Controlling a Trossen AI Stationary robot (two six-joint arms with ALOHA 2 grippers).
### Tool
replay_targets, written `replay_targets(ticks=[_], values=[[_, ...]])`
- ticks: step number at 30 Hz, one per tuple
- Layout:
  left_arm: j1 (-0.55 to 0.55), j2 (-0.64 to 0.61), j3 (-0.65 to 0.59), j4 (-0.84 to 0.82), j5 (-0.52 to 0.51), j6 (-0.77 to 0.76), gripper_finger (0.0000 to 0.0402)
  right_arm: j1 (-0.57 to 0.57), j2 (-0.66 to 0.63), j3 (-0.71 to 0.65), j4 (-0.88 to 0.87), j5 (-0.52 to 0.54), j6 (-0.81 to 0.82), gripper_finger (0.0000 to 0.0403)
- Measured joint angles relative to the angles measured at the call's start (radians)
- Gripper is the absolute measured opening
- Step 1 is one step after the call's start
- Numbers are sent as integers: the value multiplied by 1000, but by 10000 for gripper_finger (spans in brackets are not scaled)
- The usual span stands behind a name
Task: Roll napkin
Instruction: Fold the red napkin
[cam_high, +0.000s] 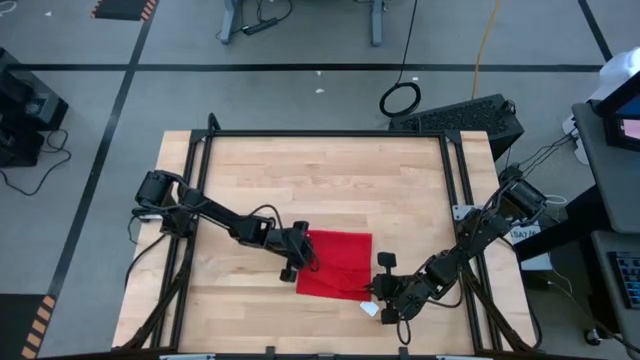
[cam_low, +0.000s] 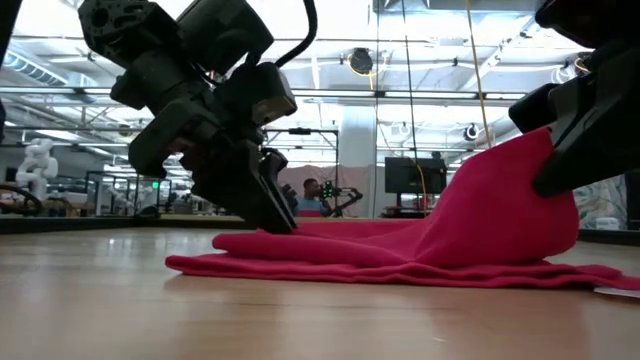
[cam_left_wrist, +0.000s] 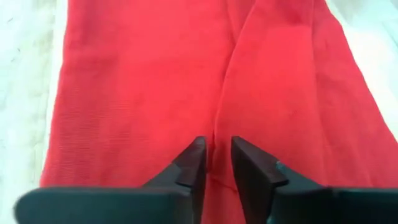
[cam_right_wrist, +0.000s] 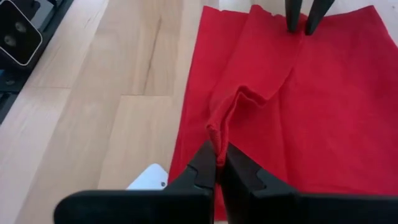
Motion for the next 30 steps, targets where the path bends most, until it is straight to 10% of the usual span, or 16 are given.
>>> replay_targets(ticks=[30], values=[[-85, -21, 1, -24, -58, 47, 3, 0, 0, 0, 28, -3, -16, 4]])
